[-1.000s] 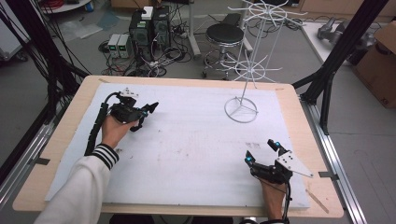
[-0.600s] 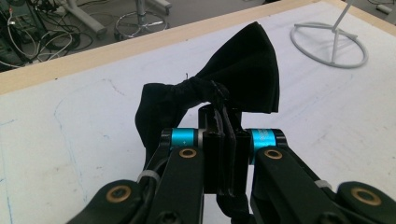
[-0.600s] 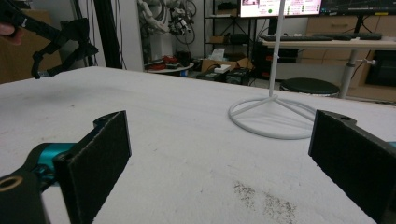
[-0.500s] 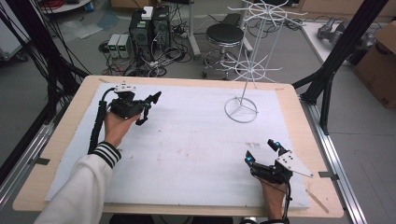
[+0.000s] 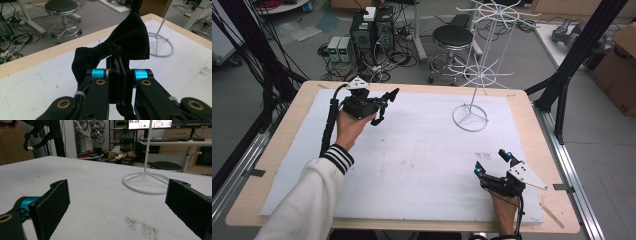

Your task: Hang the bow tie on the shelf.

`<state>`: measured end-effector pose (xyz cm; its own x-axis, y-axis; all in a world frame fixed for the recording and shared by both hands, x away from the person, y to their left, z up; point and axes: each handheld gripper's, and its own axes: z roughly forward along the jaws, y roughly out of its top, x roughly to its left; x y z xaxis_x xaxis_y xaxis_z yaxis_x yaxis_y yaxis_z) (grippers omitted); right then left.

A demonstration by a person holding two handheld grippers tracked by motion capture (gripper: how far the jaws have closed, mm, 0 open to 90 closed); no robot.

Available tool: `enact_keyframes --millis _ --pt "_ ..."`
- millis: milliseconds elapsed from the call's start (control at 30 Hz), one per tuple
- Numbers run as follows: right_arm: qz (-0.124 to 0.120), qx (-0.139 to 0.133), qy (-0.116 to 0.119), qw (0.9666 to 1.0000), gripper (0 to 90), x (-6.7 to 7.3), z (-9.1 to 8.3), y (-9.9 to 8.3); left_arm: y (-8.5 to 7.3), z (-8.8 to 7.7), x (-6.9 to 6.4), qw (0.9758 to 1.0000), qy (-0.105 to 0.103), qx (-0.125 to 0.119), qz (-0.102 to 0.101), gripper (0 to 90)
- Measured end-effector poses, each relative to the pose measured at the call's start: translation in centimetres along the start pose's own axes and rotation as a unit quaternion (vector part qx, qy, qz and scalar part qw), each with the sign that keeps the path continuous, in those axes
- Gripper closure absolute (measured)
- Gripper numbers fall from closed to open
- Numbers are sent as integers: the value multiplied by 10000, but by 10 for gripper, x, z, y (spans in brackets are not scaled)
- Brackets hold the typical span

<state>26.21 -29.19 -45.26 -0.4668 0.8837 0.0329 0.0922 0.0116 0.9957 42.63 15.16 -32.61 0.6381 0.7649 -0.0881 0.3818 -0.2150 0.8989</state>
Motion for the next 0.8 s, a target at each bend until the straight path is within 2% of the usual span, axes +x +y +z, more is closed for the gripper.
enact_keyframes --millis 133,333,500,600,667,800 --pt "-5 0 0 10000 46 0 0 0 11 5 -9 9999 -94 -47 37 873" --pt "38 -6 17 10000 46 0 0 0 19 13 -19 9997 -212 -123 59 875" --pt "67 -5 8 10000 46 0 -1 0 24 21 -27 9986 -481 -172 145 875" --pt "71 -16 1 10000 46 0 0 0 26 24 -31 9980 -581 -211 128 875" --pt "33 -40 -7 10000 46 0 0 0 30 28 -34 9967 -754 -285 106 875" --pt "66 -16 11 10000 46 0 0 0 36 33 -38 9954 -884 -356 45 875"
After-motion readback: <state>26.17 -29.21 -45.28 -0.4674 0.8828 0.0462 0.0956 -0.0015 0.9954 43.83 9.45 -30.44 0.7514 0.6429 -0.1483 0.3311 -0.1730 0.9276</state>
